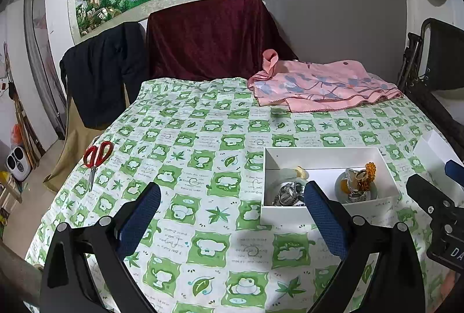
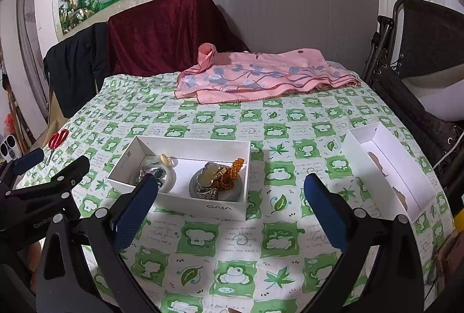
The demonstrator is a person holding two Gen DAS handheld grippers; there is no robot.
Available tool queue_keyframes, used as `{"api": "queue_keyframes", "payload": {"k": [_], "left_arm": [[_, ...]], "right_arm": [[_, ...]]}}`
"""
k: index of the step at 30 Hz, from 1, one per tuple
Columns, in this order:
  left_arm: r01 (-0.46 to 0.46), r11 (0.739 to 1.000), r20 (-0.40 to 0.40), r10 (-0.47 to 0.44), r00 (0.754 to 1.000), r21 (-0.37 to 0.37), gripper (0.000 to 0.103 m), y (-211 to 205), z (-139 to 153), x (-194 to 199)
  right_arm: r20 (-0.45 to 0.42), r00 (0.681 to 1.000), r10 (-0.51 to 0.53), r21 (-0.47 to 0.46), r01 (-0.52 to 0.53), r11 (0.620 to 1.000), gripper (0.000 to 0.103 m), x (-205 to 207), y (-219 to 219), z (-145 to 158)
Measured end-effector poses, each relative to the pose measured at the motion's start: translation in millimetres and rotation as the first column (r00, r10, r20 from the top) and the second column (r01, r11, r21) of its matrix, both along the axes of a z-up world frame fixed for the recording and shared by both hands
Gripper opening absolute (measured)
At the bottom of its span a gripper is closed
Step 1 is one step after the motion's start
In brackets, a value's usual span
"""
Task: Organize jewelry
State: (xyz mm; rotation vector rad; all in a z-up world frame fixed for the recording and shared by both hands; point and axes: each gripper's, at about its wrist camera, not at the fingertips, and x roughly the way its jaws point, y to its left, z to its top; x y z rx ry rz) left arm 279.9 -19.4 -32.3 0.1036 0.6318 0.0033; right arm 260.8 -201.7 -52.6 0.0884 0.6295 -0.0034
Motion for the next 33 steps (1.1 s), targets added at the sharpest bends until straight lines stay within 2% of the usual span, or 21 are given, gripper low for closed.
{"api": "queue_keyframes", "payload": {"k": [33], "left_arm": [[0.005, 1.0, 0.004, -0.005, 1.0, 0.006, 0.097, -3.7, 2.1, -1.2]], "right_arm": [[0.009, 1.0, -0.007, 0.002, 0.007, 1.0, 0.096, -1.9, -1.4, 3.4]]}}
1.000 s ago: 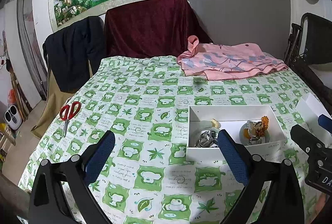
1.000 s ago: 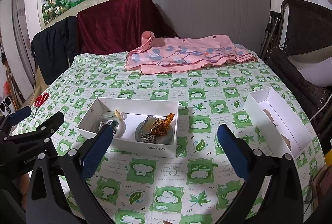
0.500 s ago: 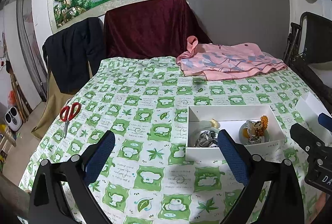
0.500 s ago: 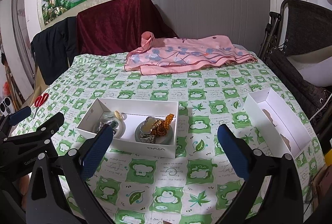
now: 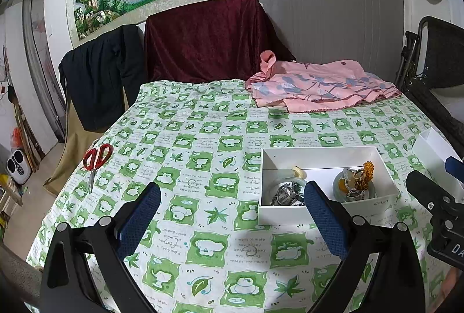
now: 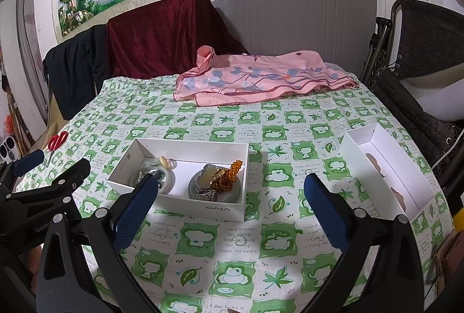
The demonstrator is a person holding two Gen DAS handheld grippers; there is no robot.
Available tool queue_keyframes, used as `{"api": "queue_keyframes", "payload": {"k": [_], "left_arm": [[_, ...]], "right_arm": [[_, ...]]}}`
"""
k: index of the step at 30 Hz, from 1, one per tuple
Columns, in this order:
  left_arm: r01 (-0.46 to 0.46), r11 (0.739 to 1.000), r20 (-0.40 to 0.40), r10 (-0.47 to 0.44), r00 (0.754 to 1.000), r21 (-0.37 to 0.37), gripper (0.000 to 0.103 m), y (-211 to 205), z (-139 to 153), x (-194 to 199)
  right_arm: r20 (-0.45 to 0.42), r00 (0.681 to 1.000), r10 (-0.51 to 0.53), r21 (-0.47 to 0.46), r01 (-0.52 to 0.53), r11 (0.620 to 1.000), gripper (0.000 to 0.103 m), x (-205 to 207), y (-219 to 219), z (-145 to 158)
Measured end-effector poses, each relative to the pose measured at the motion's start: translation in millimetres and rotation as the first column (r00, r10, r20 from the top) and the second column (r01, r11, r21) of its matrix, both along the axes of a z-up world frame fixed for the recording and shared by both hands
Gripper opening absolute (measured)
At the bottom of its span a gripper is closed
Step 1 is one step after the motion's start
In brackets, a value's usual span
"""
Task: Organize jewelry
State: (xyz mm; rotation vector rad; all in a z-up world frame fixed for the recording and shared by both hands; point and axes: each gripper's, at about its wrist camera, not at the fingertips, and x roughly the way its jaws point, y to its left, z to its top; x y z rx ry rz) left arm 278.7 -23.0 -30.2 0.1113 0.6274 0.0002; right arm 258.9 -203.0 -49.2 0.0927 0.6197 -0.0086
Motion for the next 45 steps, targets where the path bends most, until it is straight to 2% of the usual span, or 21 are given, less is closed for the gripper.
{"api": "queue_keyframes", "payload": {"k": [11, 17, 28, 45], "left_arm": [[0.02, 1.0, 0.022, -0.019, 1.0, -0.006, 0.097, -2, 7, -7], [-0.002, 0.999, 0.018, 0.003, 1.0, -0.035, 0.097, 6, 12, -21], [0.012, 1.0, 0.034, -0.012, 0.999, 0.003, 0.097, -3, 21, -51], [0.027, 1.0, 0.041, -0.027, 0.999, -0.004, 0.097, -7, 32, -68]], "right_arm": [[0.008, 1.0, 0.002, 0.003, -0.002, 1.0, 0.096, -6, 2, 4], [0.03, 1.0, -0.001, 0.022, 0.001, 1.0, 0.096, -22, 1, 15], [0.032, 0.999, -0.003, 0.025, 0.002, 1.0, 0.096, -52, -2, 23], [0.054, 0.998, 0.01, 0.01, -0.01, 1.0, 0.096, -69, 3, 33]]}}
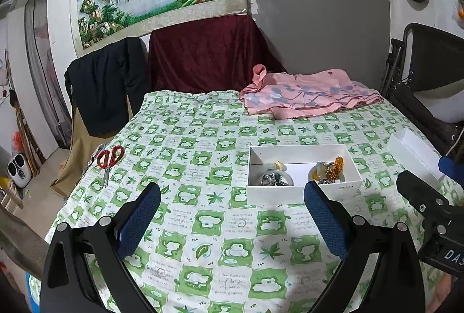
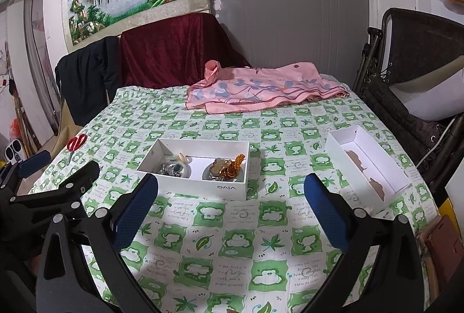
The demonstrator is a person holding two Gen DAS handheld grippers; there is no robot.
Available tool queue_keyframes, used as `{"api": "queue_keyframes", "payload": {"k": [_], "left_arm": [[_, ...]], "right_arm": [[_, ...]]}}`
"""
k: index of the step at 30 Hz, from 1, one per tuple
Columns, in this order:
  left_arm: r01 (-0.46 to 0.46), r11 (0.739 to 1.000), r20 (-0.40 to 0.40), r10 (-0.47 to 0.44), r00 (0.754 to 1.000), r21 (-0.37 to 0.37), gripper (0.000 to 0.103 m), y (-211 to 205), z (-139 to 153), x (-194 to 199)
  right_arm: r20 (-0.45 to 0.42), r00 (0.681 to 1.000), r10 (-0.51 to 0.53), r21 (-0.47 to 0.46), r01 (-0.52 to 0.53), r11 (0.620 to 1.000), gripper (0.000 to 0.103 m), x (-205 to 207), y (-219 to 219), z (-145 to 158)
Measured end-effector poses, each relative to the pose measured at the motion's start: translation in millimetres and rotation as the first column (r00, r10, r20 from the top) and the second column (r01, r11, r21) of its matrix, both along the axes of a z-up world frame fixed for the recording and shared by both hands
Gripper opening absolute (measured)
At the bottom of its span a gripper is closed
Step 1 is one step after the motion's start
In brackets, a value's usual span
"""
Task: Organize jewelry
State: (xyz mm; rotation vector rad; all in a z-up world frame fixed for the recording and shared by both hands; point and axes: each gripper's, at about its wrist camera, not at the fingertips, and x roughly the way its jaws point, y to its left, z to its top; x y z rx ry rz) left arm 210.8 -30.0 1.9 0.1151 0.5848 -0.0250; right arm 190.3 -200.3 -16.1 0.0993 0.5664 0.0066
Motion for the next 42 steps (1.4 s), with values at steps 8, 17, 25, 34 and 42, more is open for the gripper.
{"api": "queue_keyframes", "payload": {"k": [8, 17, 25, 34, 42], "left_arm": [[0.005, 1.0, -0.003, -0.006, 1.0, -0.006, 0.097, -1.4, 1.3, -1.4], [0.005, 1.0, -0.005, -0.005, 1.0, -0.004, 0.097, -4.2, 3.2, -2.1], [0.009, 1.0, 0.007, -0.01, 1.0, 0.009, 0.097, -6.5, 5.1, -5.2], [0.008, 1.0, 0.004, -0.008, 1.0, 0.004, 0.097, -7.7, 6.0, -5.7], [0.0, 1.0, -0.001, 0.0, 1.0, -0.01, 0.097, -6.0, 6.1, -4.6]], "right_arm": [[0.006, 1.0, 0.0, 0.001, 0.0, 1.0, 0.096, -2.7, -0.2, 2.0], [0.015, 1.0, -0.005, 0.006, 0.005, 1.0, 0.096, -4.5, -3.4, 4.5], [0.016, 1.0, -0.006, 0.01, 0.006, 1.0, 0.096, -4.6, -5.3, 4.8], [0.016, 1.0, -0.007, 0.012, 0.006, 1.0, 0.096, -4.6, -5.4, 4.8], [0.019, 1.0, -0.008, 0.013, 0.008, 1.0, 0.096, -4.7, -6.0, 5.8]]}}
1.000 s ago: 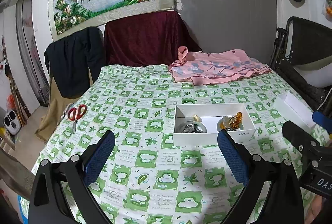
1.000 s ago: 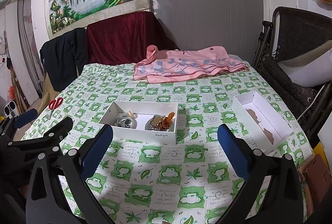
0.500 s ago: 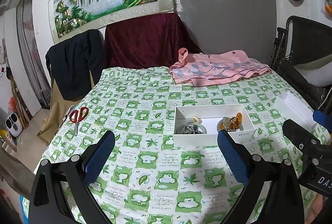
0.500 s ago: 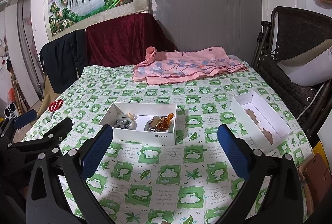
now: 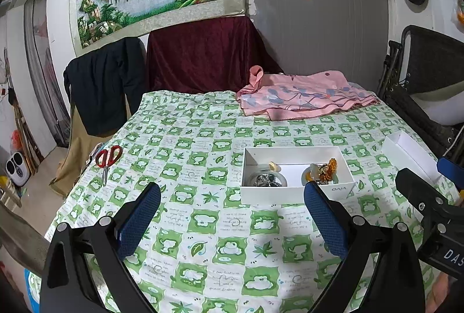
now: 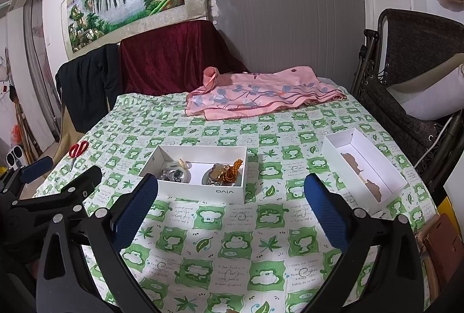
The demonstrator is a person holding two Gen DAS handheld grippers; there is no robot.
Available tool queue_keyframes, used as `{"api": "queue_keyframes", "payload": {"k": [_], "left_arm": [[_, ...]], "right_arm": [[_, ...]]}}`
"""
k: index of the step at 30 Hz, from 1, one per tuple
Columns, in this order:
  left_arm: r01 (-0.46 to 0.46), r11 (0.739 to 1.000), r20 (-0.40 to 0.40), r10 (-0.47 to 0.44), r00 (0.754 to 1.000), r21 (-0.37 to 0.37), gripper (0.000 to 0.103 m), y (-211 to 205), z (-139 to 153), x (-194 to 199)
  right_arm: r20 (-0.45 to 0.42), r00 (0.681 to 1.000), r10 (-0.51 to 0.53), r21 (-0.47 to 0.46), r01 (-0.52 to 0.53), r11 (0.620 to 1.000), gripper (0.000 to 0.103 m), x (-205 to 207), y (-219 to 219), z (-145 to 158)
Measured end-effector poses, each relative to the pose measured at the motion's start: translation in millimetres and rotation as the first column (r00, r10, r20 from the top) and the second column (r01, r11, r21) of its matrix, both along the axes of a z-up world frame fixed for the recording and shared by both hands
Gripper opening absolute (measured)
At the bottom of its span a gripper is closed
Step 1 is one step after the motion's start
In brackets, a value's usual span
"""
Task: Organize jewelry
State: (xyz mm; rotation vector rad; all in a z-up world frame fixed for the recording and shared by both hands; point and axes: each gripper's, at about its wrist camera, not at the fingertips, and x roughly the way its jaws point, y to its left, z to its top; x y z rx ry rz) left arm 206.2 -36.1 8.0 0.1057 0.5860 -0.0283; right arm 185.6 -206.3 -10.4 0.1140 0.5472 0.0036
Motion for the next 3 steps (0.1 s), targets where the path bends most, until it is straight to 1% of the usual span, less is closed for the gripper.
{"api": "queue_keyframes", "payload": {"k": [3], "left_arm": [[0.0, 1.0, 0.0, 0.0, 1.0, 0.002, 0.097, 0.2, 0.0, 0.2]], "right_arm": [[0.002, 1.0, -0.002, 0.002, 0.002, 1.0, 0.096, -0.6, -0.3, 2.6]]}}
